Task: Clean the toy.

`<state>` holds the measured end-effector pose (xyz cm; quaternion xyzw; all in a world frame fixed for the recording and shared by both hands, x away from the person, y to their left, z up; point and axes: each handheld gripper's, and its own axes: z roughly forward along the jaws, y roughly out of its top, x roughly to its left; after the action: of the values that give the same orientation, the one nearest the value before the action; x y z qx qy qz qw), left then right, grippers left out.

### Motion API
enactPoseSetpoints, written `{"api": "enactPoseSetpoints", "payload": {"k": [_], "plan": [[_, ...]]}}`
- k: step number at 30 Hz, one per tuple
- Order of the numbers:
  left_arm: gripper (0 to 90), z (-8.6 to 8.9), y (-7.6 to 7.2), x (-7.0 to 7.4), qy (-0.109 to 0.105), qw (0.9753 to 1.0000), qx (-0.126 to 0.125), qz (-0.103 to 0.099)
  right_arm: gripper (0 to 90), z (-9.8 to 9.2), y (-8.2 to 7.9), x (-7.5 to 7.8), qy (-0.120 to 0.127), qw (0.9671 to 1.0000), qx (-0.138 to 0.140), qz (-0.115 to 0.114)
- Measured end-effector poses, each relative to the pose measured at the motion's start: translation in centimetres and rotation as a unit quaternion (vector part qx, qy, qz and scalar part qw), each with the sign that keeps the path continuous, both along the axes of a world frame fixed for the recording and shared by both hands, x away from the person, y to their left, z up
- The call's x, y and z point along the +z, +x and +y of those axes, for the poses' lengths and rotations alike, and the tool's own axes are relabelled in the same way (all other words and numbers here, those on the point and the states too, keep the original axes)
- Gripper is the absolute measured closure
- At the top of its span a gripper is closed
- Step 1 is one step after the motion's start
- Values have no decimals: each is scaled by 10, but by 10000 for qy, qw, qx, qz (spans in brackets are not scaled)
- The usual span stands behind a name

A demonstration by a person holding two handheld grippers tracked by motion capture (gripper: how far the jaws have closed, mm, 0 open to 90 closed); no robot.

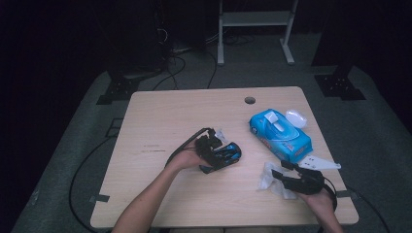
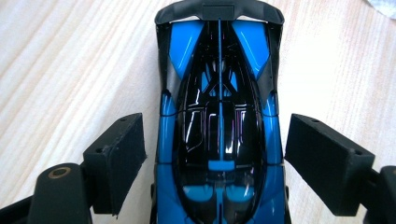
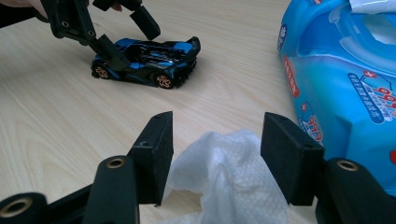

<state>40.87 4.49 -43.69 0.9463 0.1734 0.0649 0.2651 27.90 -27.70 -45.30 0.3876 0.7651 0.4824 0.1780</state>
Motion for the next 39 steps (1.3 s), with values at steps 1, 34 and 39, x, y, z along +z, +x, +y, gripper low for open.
{"api": "enactPoseSetpoints", "payload": {"k": [1, 34, 39], "plan": [[186, 3, -1, 2, -32, 10000, 23, -49, 433, 0, 0, 1, 12, 10000, -7, -2], [122, 40, -31, 24, -934, 9947, 185, -390, 419, -6, -4, 2, 211, 9997, -103, -12], [121, 46, -36, 23, -995, 9938, 222, -436, 414, -7, -5, 2, 232, 9997, -121, -3]]}}
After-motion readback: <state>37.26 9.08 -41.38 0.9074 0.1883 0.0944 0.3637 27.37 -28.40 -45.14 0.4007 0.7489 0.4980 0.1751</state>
